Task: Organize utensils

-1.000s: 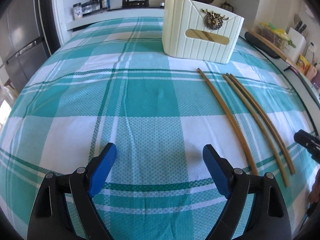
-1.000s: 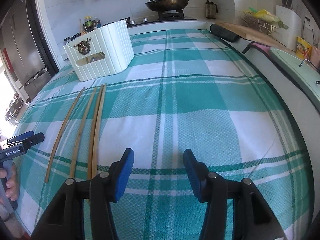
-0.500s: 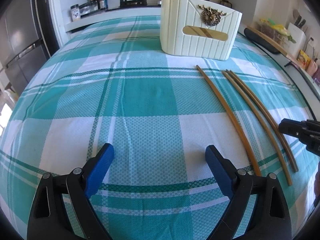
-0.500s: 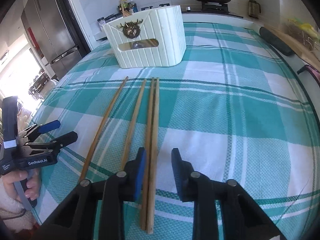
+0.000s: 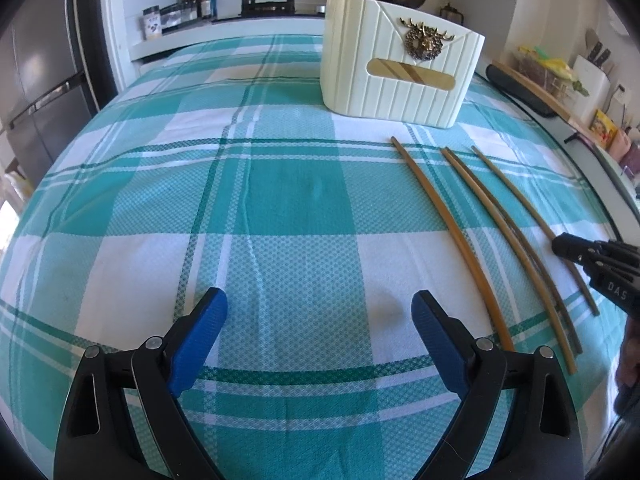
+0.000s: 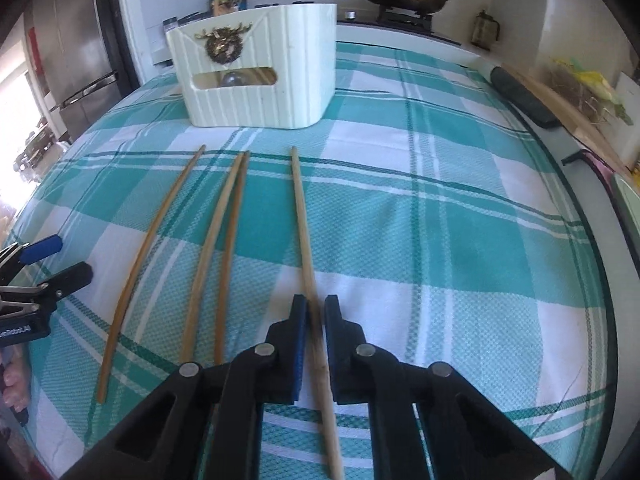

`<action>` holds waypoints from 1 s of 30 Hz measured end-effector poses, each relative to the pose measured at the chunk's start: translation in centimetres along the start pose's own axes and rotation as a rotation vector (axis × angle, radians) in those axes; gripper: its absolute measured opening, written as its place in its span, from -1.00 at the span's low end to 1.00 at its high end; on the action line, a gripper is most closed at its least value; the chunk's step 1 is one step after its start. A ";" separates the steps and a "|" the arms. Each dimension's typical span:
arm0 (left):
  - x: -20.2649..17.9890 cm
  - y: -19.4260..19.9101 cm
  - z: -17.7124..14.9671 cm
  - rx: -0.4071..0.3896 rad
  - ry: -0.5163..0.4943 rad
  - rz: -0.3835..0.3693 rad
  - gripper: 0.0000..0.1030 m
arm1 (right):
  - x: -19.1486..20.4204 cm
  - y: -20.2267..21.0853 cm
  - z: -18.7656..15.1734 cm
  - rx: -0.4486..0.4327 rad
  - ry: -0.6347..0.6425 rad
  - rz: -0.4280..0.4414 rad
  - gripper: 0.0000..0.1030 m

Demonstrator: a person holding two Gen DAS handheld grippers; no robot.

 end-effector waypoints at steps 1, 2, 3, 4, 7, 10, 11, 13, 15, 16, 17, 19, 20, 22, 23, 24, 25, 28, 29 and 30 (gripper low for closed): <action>0.1 0.3 0.2 -0.006 0.016 -0.016 0.82 | -0.4 0.1 -0.2 -0.013 -0.017 -0.012 -0.86; 0.0 0.7 0.4 -0.014 0.034 -0.041 0.82 | -0.8 0.3 -0.4 -0.024 -0.042 -0.012 -0.86; -0.2 1.1 0.6 -0.020 0.049 -0.065 0.82 | -1.0 0.5 -0.6 -0.033 -0.057 -0.011 -0.86; -0.7 1.4 1.0 -0.024 0.056 -0.093 0.82 | -1.0 0.6 -0.7 -0.043 -0.058 -0.015 -0.86; -3.1 1.4 1.9 -0.010 0.018 -0.134 0.82 | -0.9 0.8 -1.0 -0.069 -0.048 -0.025 -0.85; -5.5 0.4 1.8 0.015 -0.053 -0.111 0.82 | -1.0 0.8 -0.9 -0.070 -0.052 -0.023 -0.85; -6.2 0.0 1.6 0.023 -0.078 -0.094 0.79 | -1.0 0.8 -0.9 -0.071 -0.056 -0.020 -0.85; -7.4 -0.9 1.2 0.046 -0.117 -0.073 0.61 | -1.1 0.8 -0.9 -0.072 -0.064 -0.012 -0.85; -8.0 -1.2 0.7 0.057 -0.138 -0.065 0.46 | -1.1 0.8 -1.0 -0.073 -0.068 -0.009 -0.85; -8.1 -1.0 0.6 0.037 -0.151 -0.058 0.27 | -1.1 0.8 -1.0 -0.074 -0.070 -0.008 -0.85; -8.2 -1.0 0.5 0.037 -0.158 -0.062 -0.04 | -1.1 0.8 -1.0 -0.074 -0.069 -0.008 -0.85; -8.0 -0.8 0.5 0.031 -0.162 -0.059 -0.55 | -1.1 0.8 -1.0 -0.073 -0.068 -0.010 -0.85; -7.8 -0.7 0.5 0.032 -0.159 -0.054 -0.82 | -1.1 0.8 -1.0 -0.073 -0.067 -0.010 -0.85; -7.2 -0.5 0.5 0.032 -0.144 -0.049 -0.86 | -1.2 0.8 -1.0 -0.073 -0.065 -0.011 -0.85; -6.8 -0.4 0.4 0.032 -0.135 -0.040 -0.89 | -1.2 0.8 -1.0 -0.073 -0.065 -0.012 -0.85; -6.3 -0.2 0.4 0.030 -0.127 -0.025 -0.89 | -1.2 0.8 -1.0 -0.073 -0.065 -0.012 -0.85; -5.8 0.0 0.3 0.029 -0.120 -0.009 -0.89 | -1.2 0.8 -1.0 -0.073 -0.066 -0.011 -0.85; -3.7 0.7 0.1 0.028 -0.101 0.045 -0.89 | -1.4 0.9 -1.0 -0.073 -0.084 -0.012 -0.85; -2.9 0.8 0.0 0.028 -0.095 0.061 -0.89 | -1.7 1.1 -1.2 -0.067 -0.102 -0.023 -0.85; -2.2 1.0 -0.1 0.028 -0.087 0.078 -0.89 | -2.0 1.3 -1.3 -0.064 -0.120 -0.030 -0.85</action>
Point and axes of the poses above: each gripper's, at about its wrist camera, not at the fingertips, and y roughly against the way its jaws point, x to its left, z to its top, the point moved 2 cm from there along -y, roughly the way its jaws point, and after that the axes turned 10 degrees about -x, right-handed, at the moved point
